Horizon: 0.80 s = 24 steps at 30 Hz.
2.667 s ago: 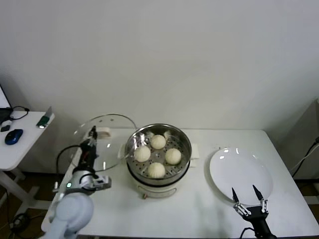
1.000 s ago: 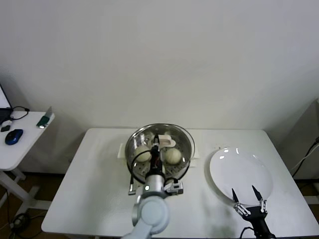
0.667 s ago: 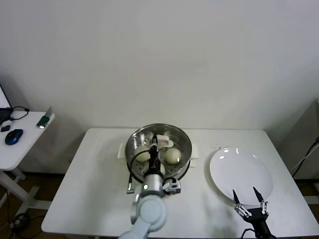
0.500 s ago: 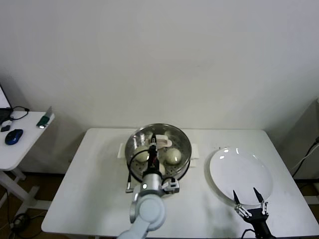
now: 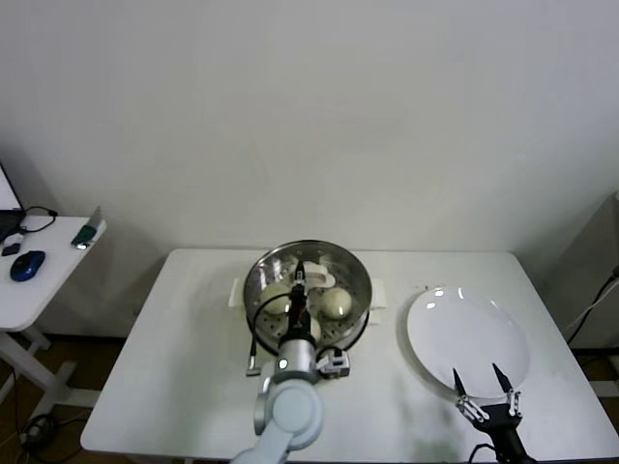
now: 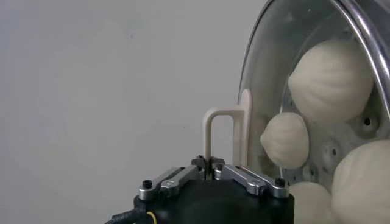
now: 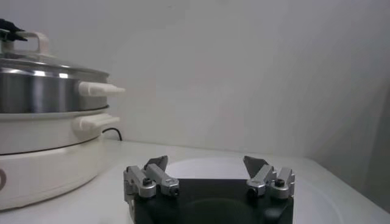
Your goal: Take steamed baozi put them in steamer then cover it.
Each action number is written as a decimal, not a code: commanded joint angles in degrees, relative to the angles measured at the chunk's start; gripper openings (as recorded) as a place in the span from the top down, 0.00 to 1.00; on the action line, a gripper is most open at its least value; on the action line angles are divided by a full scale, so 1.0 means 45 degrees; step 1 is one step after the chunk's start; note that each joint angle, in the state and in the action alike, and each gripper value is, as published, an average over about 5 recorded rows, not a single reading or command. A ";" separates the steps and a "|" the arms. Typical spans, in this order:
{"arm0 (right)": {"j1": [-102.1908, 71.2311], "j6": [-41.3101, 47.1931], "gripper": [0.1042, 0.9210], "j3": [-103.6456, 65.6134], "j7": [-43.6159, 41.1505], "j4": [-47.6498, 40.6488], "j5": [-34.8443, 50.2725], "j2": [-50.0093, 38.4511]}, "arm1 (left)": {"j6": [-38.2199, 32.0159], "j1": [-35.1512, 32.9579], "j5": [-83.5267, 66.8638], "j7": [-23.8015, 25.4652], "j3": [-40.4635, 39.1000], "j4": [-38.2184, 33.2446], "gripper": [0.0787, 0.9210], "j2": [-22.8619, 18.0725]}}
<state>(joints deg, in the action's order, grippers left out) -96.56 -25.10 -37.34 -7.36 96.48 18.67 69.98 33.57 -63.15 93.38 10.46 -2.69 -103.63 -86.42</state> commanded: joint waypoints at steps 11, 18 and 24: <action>0.0044 0.0293 0.12 0.0055 -0.0101 0.0023 0.0067 -0.0102 | -0.0154 -0.0140 -0.0554 0.0209 -0.0049 -0.0878 0.66 0.0637; 0.0081 0.0677 0.12 0.0105 -0.0094 0.0060 0.0124 -0.0176 | -0.0009 -0.0623 -0.1620 0.0342 -0.0249 -0.2432 0.42 0.1468; 0.0131 0.0319 0.12 0.0195 0.0895 0.0202 0.0430 -0.0233 | -0.0160 -0.1245 -0.4497 -0.0664 -0.0233 -0.4019 0.22 0.2215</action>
<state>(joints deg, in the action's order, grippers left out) -96.18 -22.70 -36.64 -7.40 96.97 19.34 69.02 32.84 -67.45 81.06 9.13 -3.32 -115.65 -79.03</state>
